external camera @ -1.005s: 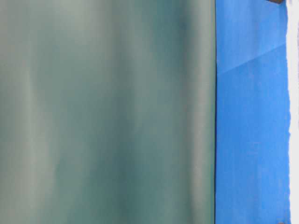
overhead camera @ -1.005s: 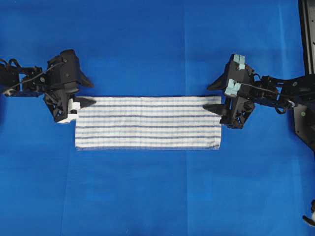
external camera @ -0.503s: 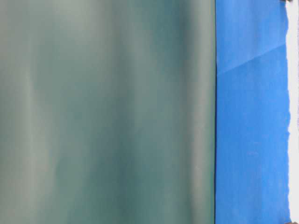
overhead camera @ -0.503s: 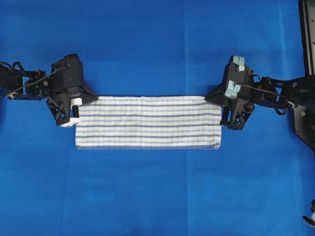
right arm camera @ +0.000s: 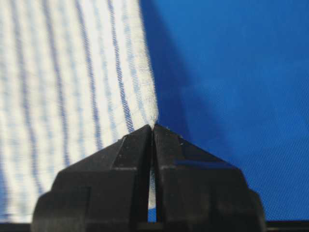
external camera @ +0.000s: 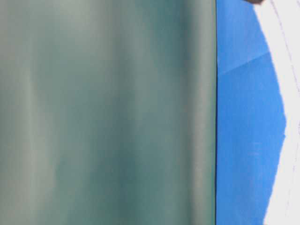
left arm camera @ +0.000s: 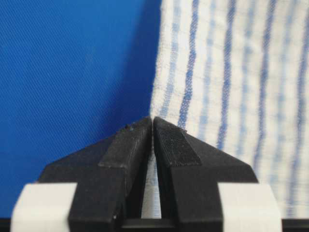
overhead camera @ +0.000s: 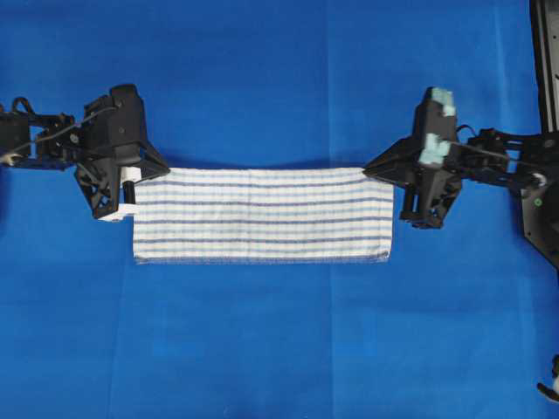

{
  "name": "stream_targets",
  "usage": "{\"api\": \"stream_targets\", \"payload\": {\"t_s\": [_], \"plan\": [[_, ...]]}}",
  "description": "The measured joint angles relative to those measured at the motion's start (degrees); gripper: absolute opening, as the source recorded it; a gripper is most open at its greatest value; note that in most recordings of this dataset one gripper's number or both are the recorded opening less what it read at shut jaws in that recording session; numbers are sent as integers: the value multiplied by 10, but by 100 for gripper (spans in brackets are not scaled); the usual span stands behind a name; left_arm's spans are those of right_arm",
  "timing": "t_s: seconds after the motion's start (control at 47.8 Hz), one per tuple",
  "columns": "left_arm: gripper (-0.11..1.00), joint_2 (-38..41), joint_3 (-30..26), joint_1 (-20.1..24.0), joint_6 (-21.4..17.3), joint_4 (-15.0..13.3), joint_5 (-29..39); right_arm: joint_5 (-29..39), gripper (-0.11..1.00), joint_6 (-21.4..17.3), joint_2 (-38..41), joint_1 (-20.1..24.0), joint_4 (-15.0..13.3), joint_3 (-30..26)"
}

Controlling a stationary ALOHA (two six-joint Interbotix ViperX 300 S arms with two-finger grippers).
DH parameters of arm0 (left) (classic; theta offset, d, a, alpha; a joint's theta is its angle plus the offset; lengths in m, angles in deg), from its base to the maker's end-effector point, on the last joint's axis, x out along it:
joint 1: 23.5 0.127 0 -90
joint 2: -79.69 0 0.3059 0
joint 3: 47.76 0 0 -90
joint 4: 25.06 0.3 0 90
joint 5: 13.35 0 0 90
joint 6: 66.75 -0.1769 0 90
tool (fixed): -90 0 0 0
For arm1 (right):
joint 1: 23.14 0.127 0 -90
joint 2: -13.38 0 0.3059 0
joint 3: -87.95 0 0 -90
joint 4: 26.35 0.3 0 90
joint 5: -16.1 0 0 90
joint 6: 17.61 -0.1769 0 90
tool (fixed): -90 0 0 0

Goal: Fold the blue towel.
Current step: 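Lift the strip and rotate it to lie vertically on the table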

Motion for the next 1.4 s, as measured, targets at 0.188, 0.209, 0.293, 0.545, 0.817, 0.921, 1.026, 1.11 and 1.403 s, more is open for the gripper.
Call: {"api": "stream_targets", "payload": {"t_s": [0.188, 0.209, 0.293, 0.545, 0.817, 0.921, 1.026, 1.11, 1.403], "plan": [[3, -69, -10, -19, 6, 1, 40, 54, 3, 5, -79, 1, 0, -3], [3, -72, -11, -22, 8, 1, 41, 56, 3, 5, -83, 0, 0, -3], [3, -76, -10, -28, 17, 0, 43, 60, 3, 5, -88, 0, 0, -3], [3, -63, -22, -48, 63, 0, 27, 60, 3, 8, -54, -10, -5, -25], [3, -11, -78, -101, 98, 0, 1, 61, 3, 8, -11, -80, -48, -90], [3, 13, -108, -112, 120, 0, -2, 61, 3, 8, -4, -105, -68, -112], [3, 36, -136, -121, 135, 0, -5, 61, 3, 8, 4, -122, -82, -132], [3, 56, -161, -128, 146, 0, -11, 61, 3, 9, 10, -133, -93, -144], [3, 150, -270, -140, 151, 0, -43, 62, 3, 8, 12, -172, -124, -172]]}}
